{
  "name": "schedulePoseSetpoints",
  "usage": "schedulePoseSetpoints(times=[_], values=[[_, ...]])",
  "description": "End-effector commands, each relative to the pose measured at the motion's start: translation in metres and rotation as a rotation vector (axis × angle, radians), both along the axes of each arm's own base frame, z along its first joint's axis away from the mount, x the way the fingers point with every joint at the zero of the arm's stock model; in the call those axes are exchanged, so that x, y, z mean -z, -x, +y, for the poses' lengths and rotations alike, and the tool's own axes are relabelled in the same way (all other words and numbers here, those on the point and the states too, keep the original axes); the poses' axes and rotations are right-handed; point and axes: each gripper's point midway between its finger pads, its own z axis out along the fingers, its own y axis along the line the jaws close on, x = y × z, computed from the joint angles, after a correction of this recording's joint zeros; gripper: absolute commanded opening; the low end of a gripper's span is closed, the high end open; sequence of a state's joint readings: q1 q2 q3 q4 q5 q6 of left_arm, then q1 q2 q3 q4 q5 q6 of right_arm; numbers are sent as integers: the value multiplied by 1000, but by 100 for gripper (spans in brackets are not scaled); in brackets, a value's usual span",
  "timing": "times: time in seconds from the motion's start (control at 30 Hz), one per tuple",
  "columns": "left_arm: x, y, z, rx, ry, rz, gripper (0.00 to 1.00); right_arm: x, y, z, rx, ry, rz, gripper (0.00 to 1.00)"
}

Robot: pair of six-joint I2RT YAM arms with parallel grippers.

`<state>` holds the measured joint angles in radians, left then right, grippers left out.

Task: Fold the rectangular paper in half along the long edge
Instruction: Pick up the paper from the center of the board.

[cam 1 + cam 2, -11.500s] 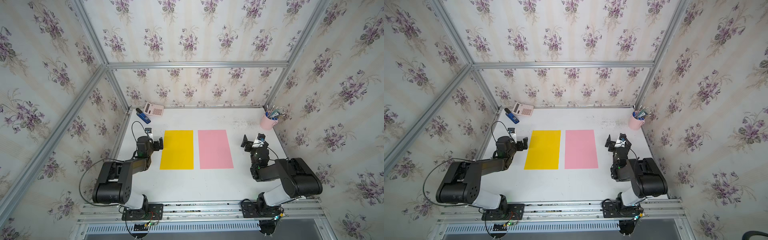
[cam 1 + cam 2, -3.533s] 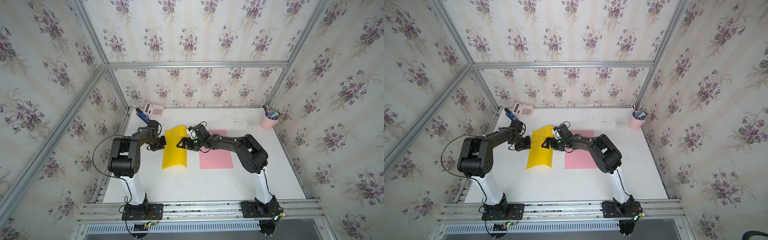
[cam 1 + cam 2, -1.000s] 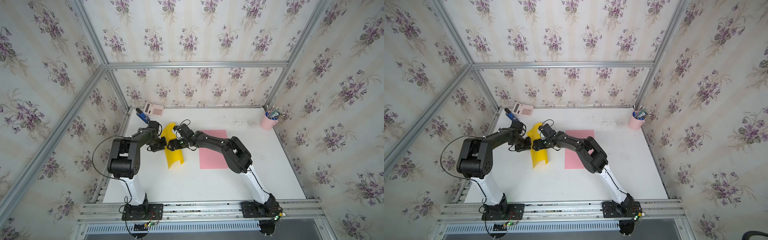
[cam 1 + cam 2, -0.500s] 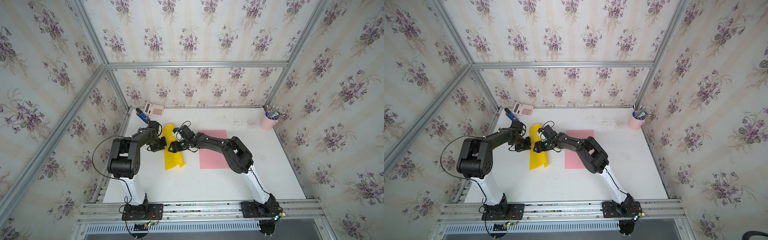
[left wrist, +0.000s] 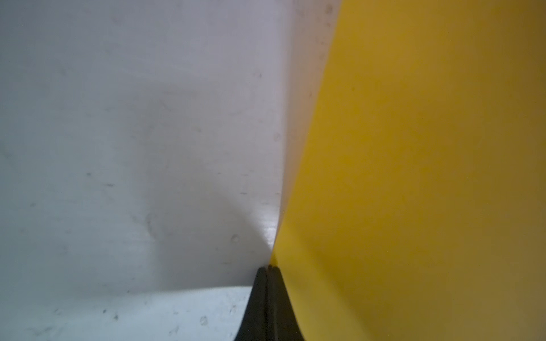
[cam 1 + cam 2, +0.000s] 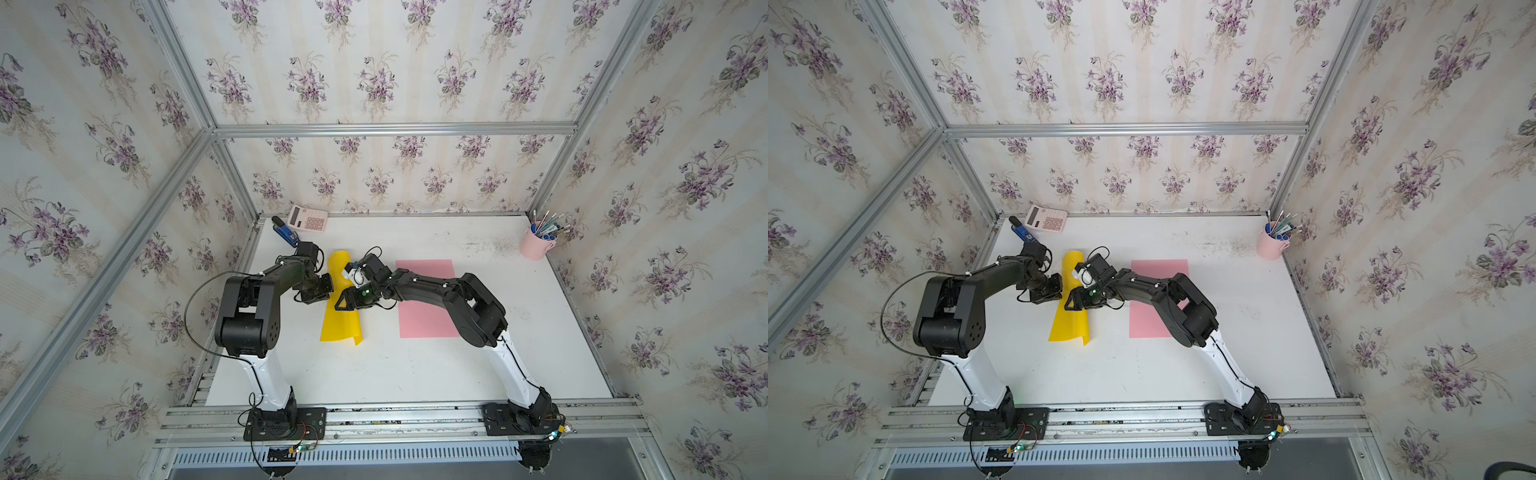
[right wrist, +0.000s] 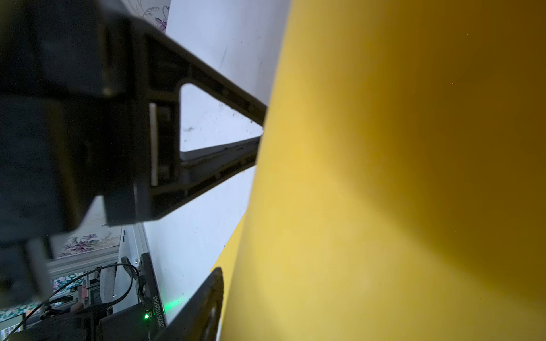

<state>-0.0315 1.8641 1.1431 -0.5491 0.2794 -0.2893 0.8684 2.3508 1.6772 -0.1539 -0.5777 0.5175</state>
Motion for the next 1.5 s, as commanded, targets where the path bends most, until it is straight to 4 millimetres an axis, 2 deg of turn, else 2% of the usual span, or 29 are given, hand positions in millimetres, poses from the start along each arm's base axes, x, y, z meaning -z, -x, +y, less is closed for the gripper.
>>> schedulePoseSetpoints(times=[0.0, 0.27, 0.53, 0.93, 1.07, 1.47], values=[[2, 3, 2, 3, -12, 11, 2, 41, 19, -32, 73, 190, 153, 60], [2, 3, 2, 4, -11, 11, 0, 36, 6, -22, 127, 157, 146, 64], [2, 3, 2, 3, -10, 10, 0, 40, -8, -20, 192, 144, 130, 69], [2, 3, 3, 1, -8, 11, 0, 41, -33, -23, 298, 129, 100, 69], [2, 3, 2, 1, -6, 11, 0, 41, -35, -21, 295, 122, 106, 66], [2, 4, 4, -6, -3, 15, 0, 30, -28, -11, 251, 46, 125, 46]])
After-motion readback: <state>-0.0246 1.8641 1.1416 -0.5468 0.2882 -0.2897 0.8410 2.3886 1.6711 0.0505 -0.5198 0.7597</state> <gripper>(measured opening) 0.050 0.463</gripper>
